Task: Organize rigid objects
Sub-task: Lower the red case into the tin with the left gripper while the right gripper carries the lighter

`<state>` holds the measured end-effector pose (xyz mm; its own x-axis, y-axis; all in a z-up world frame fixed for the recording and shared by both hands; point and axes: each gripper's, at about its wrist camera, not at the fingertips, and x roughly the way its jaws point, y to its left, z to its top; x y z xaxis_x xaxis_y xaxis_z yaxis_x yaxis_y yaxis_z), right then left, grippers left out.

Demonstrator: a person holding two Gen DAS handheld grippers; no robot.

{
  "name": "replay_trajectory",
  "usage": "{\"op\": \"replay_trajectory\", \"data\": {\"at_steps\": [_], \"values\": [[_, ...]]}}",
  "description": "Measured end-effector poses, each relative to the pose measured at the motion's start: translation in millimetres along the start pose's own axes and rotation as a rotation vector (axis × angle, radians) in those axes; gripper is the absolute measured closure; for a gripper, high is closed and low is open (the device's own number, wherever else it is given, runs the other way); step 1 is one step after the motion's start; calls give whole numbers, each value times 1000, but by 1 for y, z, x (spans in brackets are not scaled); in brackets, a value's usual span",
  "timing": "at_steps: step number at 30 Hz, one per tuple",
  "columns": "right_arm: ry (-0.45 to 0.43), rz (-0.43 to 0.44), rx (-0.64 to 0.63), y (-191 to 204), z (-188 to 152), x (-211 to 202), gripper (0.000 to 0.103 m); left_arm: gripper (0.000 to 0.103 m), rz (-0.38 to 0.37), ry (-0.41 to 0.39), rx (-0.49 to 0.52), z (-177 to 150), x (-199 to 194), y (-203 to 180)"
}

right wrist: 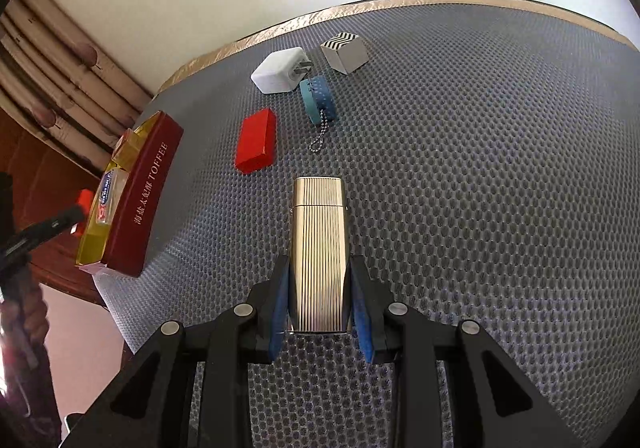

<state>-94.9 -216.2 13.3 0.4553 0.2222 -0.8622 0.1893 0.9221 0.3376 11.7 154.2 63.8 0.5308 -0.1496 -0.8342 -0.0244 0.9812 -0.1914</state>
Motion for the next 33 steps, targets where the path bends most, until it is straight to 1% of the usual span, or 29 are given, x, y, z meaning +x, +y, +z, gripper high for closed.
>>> {"op": "replay_trajectory", "data": {"at_steps": [6,8,11,16,19,21,22,23,25,27,30,31,33], "values": [[2,12,15,-7,-3,-7,75,45,61,46,1,9,43,13],[3,15,20,-10,-5,-10,75,45,57,57,-9,10,52,16],[5,17,25,-11,-5,-11,75,45,51,67,-19,11,61,18],[4,17,36,-13,-5,-12,75,45,66,82,-14,15,69,15],[5,15,40,-14,-3,-13,75,44,75,109,-14,17,75,13],[7,18,40,-16,-1,-13,75,44,90,82,-10,20,70,12],[8,20,40,-18,-1,-13,75,44,113,64,-1,20,67,11],[8,21,43,-18,-1,-14,75,44,157,39,12,22,63,9],[9,26,46,-20,-1,-15,75,44,192,13,12,22,55,8],[9,31,52,-21,-1,-17,75,44,189,-14,-26,21,43,10],[4,52,66,-23,0,-22,75,44,185,-93,-112,12,12,18],[3,58,71,-24,0,-23,75,44,195,-117,-156,5,-2,23],[0,80,87,-25,0,-27,75,43,205,-135,-218,-7,-19,33]]}}
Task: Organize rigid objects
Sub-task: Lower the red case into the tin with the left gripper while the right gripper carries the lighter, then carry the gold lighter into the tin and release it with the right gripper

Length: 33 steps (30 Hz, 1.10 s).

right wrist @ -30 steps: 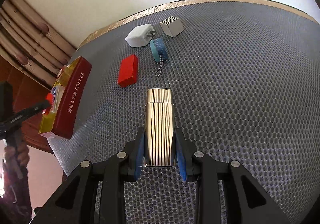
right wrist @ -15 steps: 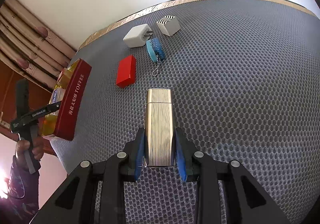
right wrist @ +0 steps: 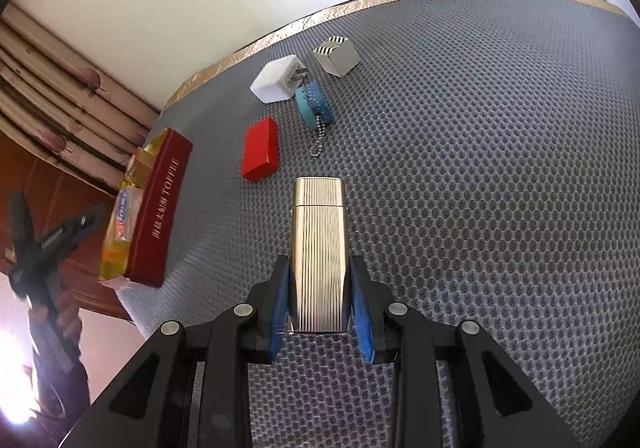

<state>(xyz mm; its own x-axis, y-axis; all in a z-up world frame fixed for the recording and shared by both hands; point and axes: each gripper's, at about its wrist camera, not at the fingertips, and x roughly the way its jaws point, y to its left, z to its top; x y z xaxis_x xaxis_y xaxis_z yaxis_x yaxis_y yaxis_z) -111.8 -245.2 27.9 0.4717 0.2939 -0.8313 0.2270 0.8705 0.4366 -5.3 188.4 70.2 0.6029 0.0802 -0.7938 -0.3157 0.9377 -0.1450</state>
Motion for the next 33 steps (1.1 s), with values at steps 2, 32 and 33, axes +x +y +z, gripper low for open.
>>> {"op": "replay_trajectory", "data": {"at_steps": [2,32,33], "values": [[-1,29,17,-2,1,-3,75,43,-14,-16,-73,-15,-18,18],[235,264,-187,247,19,114,75,43,13,-14,-170,-87,-53,64],[245,260,-180,250,18,122,75,43,13,-12,-166,-87,-53,63]]}}
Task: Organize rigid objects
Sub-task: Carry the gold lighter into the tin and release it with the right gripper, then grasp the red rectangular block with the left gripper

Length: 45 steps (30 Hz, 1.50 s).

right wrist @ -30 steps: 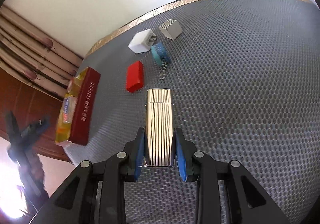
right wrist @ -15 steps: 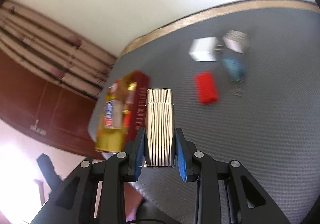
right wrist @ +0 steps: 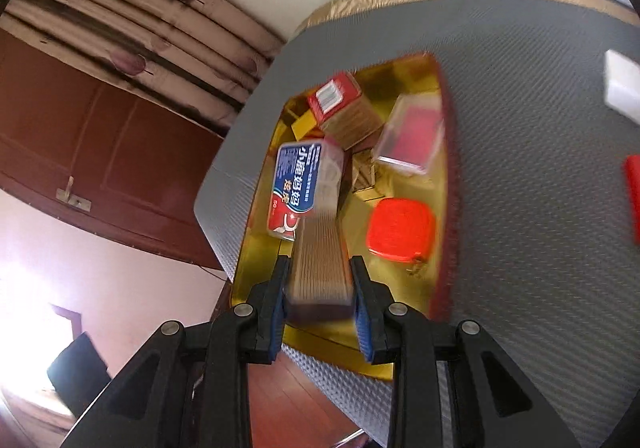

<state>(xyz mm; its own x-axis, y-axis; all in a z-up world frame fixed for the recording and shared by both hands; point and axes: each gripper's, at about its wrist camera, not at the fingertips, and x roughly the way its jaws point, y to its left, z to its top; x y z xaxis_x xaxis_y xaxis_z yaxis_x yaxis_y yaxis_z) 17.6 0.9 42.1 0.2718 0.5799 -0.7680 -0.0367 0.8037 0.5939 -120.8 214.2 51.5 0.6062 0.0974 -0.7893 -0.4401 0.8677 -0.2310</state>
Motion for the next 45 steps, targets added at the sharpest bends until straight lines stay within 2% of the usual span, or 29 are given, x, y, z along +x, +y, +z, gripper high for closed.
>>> {"op": "replay_trajectory", "data": {"at_steps": [6,13,16,19,21,23,24,26,28,32,33,36,38,39,42,45], "values": [[41,-36,-9,4,-1,27,75,43,-18,39,-11,0,8,3],[29,-69,-3,12,15,46,72,43,-33,53,-46,-1,10,8],[-17,-86,-26,20,31,43,66,43,-25,46,-30,-1,10,5],[-106,-54,-39,17,32,20,54,43,-17,38,-10,-2,9,2],[-169,-57,-59,9,25,0,38,43,-15,33,4,-2,7,0],[-251,-142,-96,-3,11,-23,29,43,-14,23,17,-3,4,-3],[-302,-227,-119,-14,0,-39,28,43,-14,18,24,-3,3,-4],[-339,-340,-138,-35,-16,-57,24,43,-10,9,46,-4,2,-8],[-358,-507,-124,-69,-34,-77,17,43,-8,8,71,-6,2,-13],[-358,-737,-30,-138,-62,-117,16,43,-26,27,128,-12,5,-28],[-351,-812,-9,-158,-68,-128,13,43,-32,28,144,-14,5,-33],[-344,-945,33,-195,-76,-150,7,43,-39,17,203,-19,0,-49],[-338,-1002,52,-217,-82,-163,2,43,-58,15,254,-23,-4,-66],[-336,-1004,67,-224,-83,-165,0,43,-72,20,276,-24,-5,-74],[-343,-884,148,-241,-82,-172,0,43,-128,65,334,-24,-1,-106],[-346,-872,153,-241,-77,-170,0,43,-206,128,367,-15,12,-146]]}}
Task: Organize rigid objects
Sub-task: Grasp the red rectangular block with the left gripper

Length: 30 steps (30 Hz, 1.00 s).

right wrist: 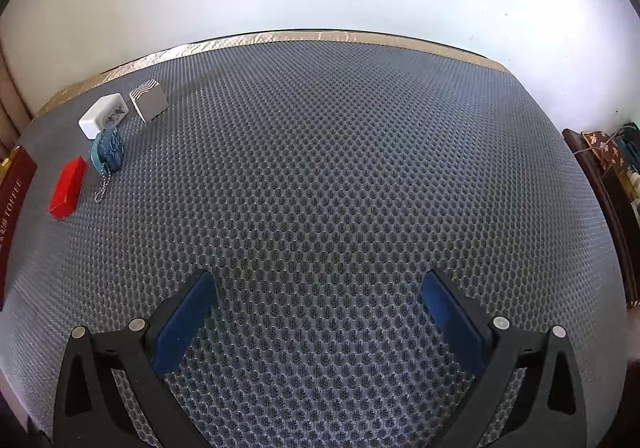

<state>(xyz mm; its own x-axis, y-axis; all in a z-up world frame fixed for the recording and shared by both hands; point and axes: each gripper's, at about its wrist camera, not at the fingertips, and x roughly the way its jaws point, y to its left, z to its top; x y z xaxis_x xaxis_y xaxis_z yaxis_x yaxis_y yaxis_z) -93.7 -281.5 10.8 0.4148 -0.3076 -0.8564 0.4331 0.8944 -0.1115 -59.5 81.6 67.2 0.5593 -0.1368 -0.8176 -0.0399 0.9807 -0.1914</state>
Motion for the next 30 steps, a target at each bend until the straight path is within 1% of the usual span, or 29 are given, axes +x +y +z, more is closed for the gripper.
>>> {"op": "replay_trajectory", "data": {"at_steps": [3,6,7,8,10,13,16,17,20,22,26,30], "values": [[-4,8,-2,4,0,0,0,43,-71,46,34,27,27,-30],[-11,25,-9,2,-4,-5,0,43,-136,96,37,54,61,-52],[-14,38,-16,-16,-9,-4,0,43,-138,106,36,62,73,-58],[-16,45,-20,-17,-10,-3,0,43,-129,127,38,73,90,-65],[-21,59,-27,-17,-10,-4,0,43,-128,163,26,85,111,-71],[-32,95,-30,-18,-10,-6,0,43,-155,196,-1,103,141,-78],[-37,120,-33,-21,-11,-7,0,43,-148,231,-15,116,167,-84],[-40,127,-34,-21,-12,-9,0,43,-135,241,-18,120,176,-87],[-45,149,-35,-25,-14,-13,0,43,-124,267,-20,123,192,-91],[-47,160,-37,-27,-14,-14,0,43,-112,272,-9,125,199,-95],[-51,173,-37,-26,-12,-13,0,43,-50,264,39,127,208,-105],[-52,183,-28,-30,-13,-15,0,43,-7,259,84,127,213,-116]]}}
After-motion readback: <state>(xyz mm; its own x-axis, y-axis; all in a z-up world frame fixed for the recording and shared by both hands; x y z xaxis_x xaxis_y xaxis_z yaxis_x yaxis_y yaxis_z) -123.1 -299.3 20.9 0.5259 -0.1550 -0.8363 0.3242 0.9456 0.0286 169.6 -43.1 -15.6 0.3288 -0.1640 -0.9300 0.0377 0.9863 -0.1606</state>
